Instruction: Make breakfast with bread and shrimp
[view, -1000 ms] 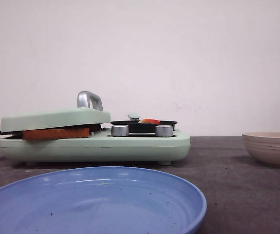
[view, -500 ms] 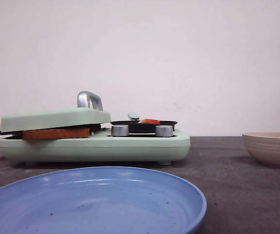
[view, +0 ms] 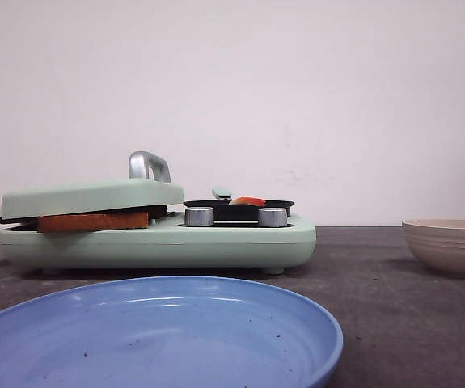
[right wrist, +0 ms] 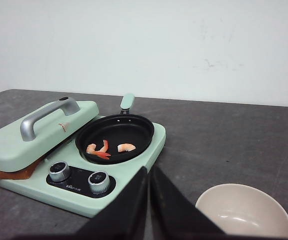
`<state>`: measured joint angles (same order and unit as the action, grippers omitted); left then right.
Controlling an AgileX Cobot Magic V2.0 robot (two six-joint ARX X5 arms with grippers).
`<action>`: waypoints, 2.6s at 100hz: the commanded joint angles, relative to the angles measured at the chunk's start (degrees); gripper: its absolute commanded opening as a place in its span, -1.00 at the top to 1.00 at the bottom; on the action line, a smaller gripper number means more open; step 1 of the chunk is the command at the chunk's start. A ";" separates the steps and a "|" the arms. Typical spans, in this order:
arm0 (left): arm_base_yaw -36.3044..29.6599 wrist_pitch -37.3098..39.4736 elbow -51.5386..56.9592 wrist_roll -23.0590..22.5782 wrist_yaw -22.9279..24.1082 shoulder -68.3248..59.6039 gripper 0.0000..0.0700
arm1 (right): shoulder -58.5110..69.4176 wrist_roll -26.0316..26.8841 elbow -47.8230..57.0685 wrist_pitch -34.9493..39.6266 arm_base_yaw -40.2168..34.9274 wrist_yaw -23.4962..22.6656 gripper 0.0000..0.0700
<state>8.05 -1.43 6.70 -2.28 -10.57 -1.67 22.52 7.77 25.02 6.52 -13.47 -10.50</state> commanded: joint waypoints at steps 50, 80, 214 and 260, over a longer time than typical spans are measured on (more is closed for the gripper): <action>0.68 -4.11 -5.92 2.71 1.90 1.51 0.95 | 0.11 0.50 0.44 -0.72 -0.15 0.00 1.00; 0.66 -6.62 -5.92 7.78 1.53 1.51 0.95 | 0.11 0.50 0.44 -0.72 -0.15 0.02 1.00; 0.57 -8.85 -5.90 1.27 3.06 1.51 0.95 | 0.11 0.50 0.44 -0.72 -0.15 0.02 1.00; 0.57 -8.85 -5.90 1.27 3.06 1.51 0.95 | -3.74 0.50 0.44 0.48 0.11 -0.04 1.00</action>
<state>8.56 -10.09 1.85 -0.54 -7.62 -0.30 20.18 7.77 25.02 7.60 -13.45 -10.50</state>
